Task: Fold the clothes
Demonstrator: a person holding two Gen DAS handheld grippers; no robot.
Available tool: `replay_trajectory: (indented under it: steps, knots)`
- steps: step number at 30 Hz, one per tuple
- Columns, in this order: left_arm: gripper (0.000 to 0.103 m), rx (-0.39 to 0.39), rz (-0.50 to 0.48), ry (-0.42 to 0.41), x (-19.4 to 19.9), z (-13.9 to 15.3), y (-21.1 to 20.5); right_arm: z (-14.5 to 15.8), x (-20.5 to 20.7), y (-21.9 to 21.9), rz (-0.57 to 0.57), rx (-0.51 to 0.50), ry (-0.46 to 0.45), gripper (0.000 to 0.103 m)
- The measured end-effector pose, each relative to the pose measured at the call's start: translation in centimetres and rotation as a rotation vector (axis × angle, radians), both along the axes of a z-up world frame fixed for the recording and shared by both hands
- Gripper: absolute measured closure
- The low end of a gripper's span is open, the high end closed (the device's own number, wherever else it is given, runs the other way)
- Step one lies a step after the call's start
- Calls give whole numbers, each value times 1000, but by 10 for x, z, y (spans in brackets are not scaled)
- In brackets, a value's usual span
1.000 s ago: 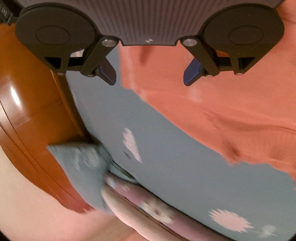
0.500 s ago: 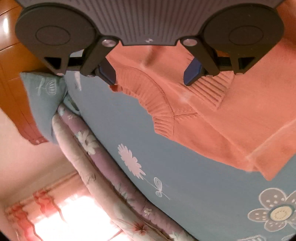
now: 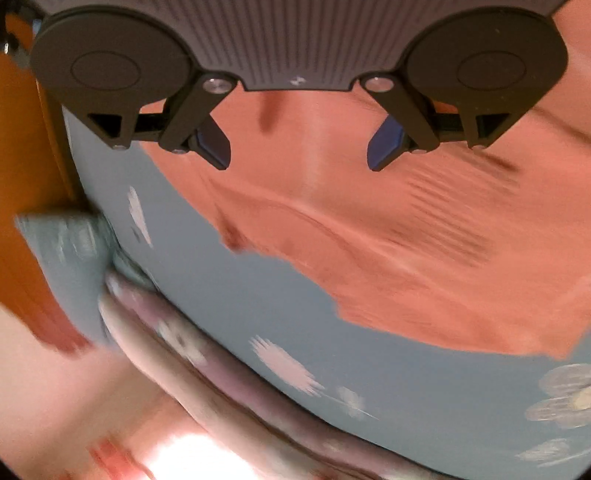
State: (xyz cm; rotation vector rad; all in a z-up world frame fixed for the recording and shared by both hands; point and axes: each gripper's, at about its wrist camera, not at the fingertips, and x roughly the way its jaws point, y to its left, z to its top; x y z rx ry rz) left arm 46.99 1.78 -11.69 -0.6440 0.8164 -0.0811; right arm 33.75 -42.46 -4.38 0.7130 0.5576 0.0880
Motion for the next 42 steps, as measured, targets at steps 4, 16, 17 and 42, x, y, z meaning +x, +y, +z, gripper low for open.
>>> replay_trajectory:
  steps: [4, 16, 17, 42]
  knots:
    - [23, -6, 69, 6, -5, 11, 24, 2, -1, 0, -2, 0, -4, 36]
    - [21, 93, 52, 3, 10, 8, 9, -2, 6, 10, 29, -28, 17, 34]
    - [21, 88, 57, -9, 7, 7, 13, -3, 6, 10, 28, -28, 21, 34]
    - [21, 203, 44, 68, -4, 24, -8, 4, 4, 11, 35, -44, 17, 31]
